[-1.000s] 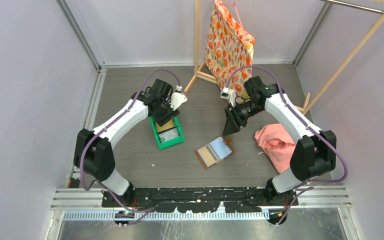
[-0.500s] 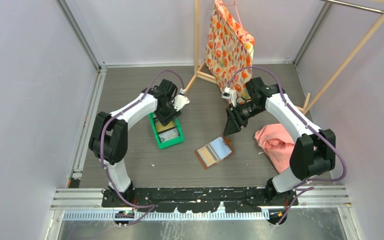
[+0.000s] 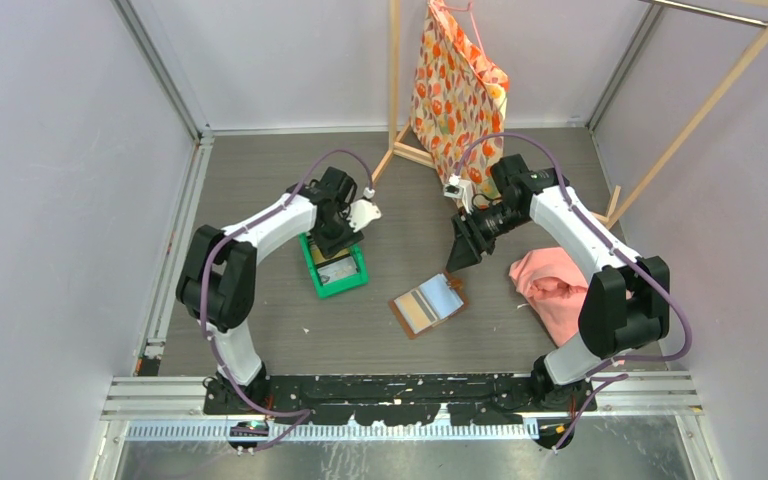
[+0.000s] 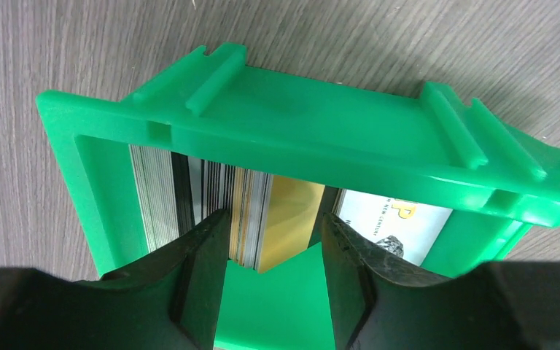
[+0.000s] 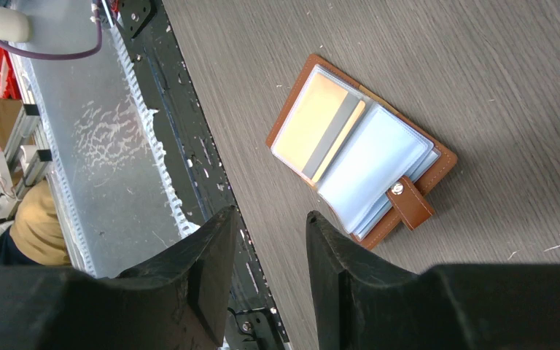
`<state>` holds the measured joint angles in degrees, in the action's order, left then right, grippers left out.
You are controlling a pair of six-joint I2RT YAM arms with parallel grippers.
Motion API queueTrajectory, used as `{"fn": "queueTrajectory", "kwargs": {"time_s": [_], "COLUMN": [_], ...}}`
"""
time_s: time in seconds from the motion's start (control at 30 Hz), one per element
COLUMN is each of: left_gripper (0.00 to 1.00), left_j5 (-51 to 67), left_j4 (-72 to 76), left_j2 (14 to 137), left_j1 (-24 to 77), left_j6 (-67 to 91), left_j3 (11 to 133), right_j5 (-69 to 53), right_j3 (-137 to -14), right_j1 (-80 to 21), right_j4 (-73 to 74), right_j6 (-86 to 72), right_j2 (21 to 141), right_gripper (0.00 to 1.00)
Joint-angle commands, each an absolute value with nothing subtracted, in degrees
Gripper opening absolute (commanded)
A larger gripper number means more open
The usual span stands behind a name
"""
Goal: Put the credit cards into the card holder
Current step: Pick up the credit card from the storage box.
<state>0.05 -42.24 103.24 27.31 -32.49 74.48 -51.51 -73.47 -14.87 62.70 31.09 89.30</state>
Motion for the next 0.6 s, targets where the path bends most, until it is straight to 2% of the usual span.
{"fn": "queueTrajectory", "kwargs": {"time_s": [0.0,0.37,0.57], "left_gripper": [0.5,0.47,0.32], "left_j5": [-0.4,-8.65,-12.03], "left_j4": [-41.28,-37.11,-35.05], "left_j2": [99.9,100.37,99.93], "left_j1": [28.07,30.04,31.54], "left_j6": [-34.15,-34.96,-35.68], "left_j3": [72.91,70.06,68.49], "right_j5": [-53.39,-54.18,-54.57], "right_j3": [-73.83,-74.0,-74.13], "right_j1": [-14.65,-14.44,-14.34], "right_j4": [63.27,64.05,64.56], "right_j6": [32.08,32.76,33.23], "right_j2": [88.9,89.01,88.95], "right_gripper": [0.45,0.45,0.45]}}
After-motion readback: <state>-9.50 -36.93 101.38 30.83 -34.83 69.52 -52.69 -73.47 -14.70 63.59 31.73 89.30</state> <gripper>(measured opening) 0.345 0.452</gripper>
